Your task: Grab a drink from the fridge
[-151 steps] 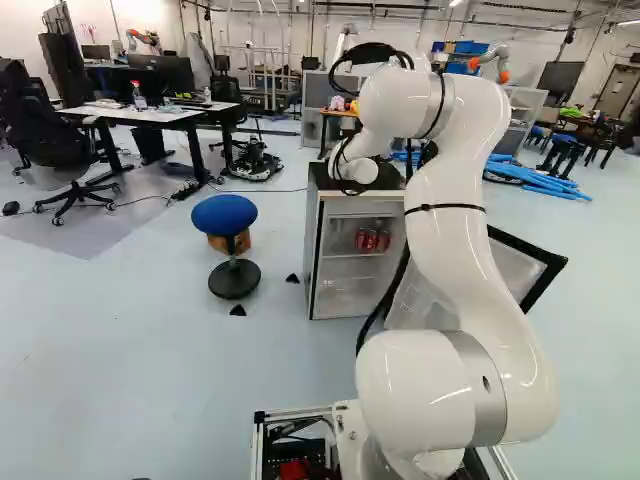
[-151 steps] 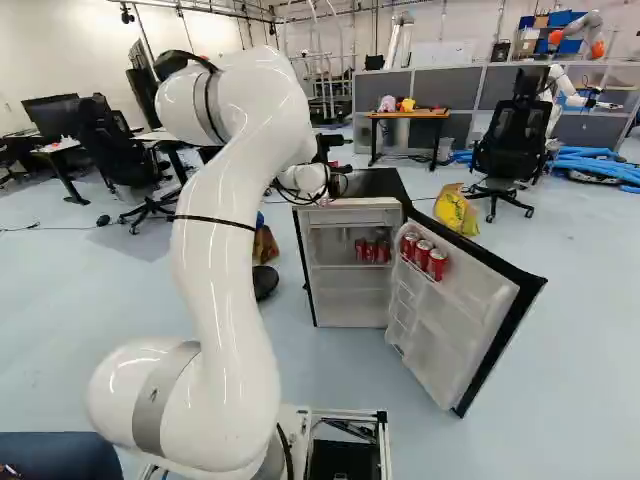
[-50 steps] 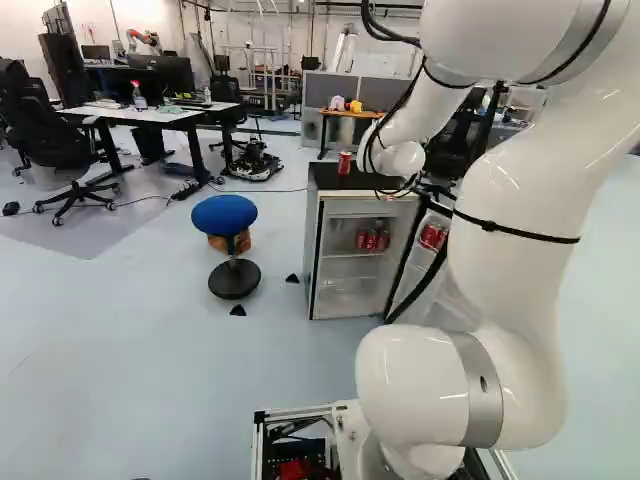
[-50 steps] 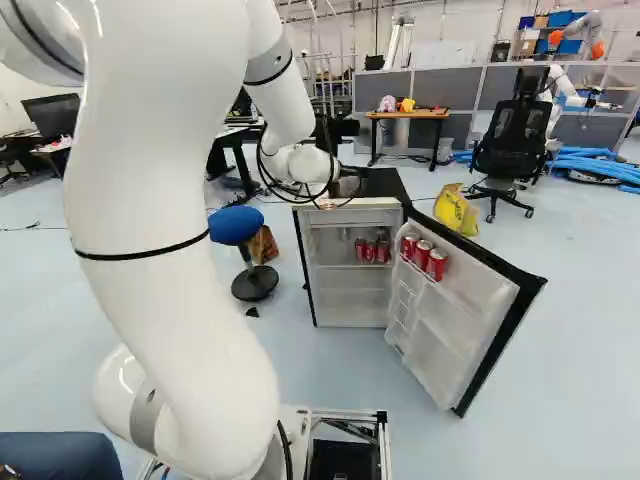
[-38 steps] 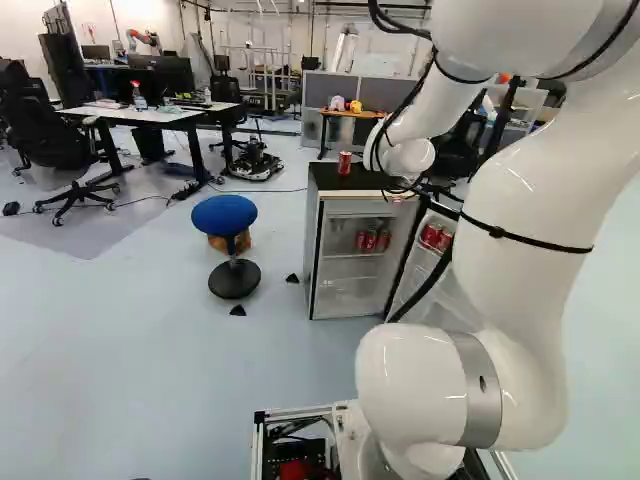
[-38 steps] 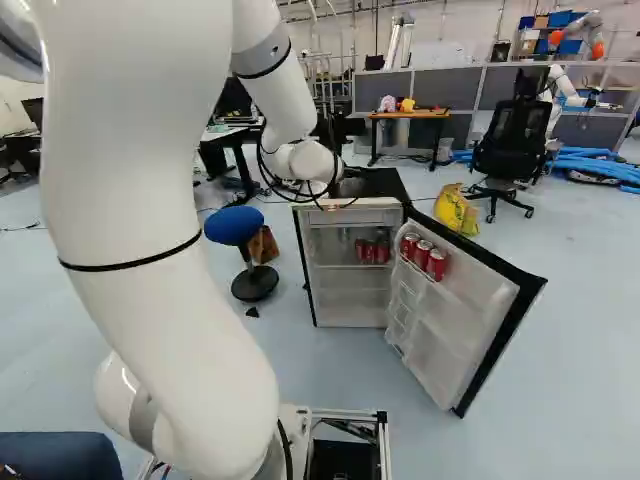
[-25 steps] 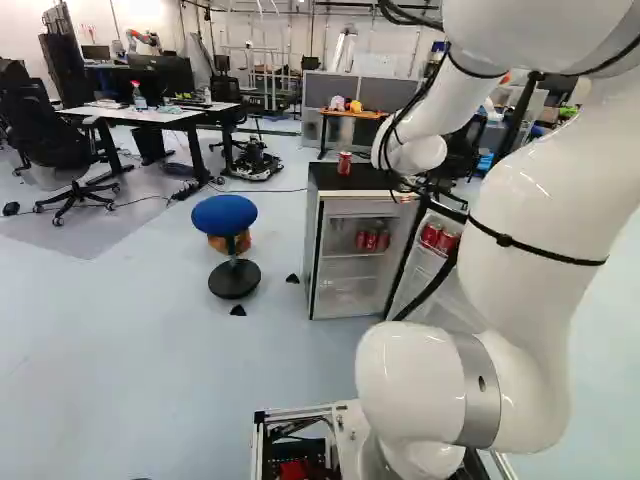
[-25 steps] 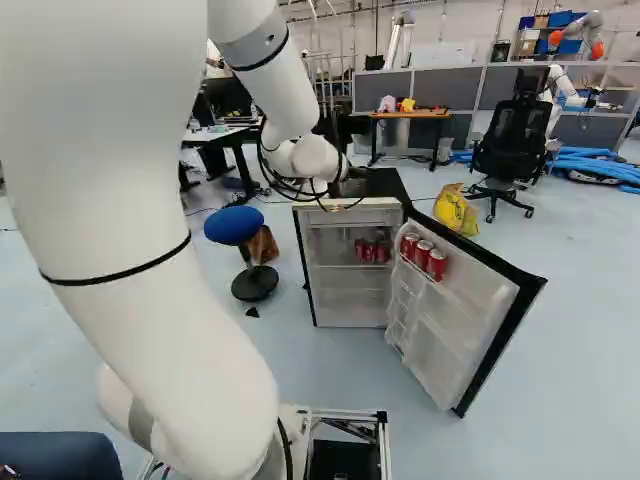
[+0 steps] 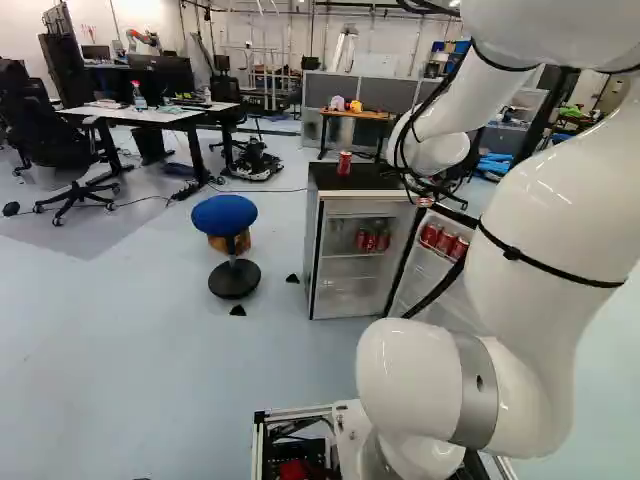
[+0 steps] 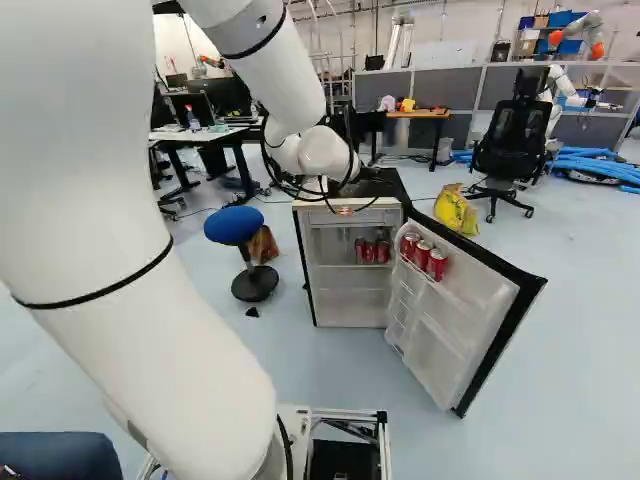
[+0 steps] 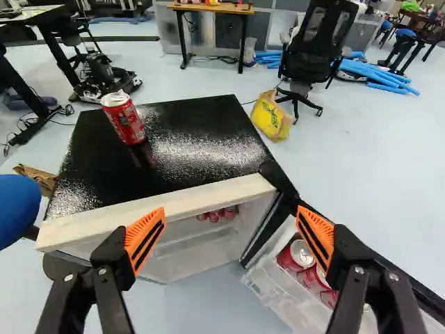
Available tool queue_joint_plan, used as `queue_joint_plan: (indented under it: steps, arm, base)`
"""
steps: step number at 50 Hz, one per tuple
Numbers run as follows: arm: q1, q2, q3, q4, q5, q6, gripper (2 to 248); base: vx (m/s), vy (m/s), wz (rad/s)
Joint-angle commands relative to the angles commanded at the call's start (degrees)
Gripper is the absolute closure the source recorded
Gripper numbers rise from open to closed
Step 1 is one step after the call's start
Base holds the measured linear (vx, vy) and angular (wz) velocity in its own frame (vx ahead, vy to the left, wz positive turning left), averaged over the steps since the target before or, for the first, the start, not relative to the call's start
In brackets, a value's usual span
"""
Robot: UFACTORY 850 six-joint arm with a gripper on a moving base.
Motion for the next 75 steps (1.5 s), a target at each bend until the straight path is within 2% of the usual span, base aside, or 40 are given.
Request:
queue_joint_plan:
  steps: [37, 75]
  arm:
    - [-7.4, 1.3, 1.3, 0.0, -3.6, 0.0, 3]
    - [-14.3, -2.2, -2.3, 0.0, -9.6, 0.0, 3]
  base:
    - [0.0, 0.0, 0.0]
    - [0.0, 0.0, 0.0]
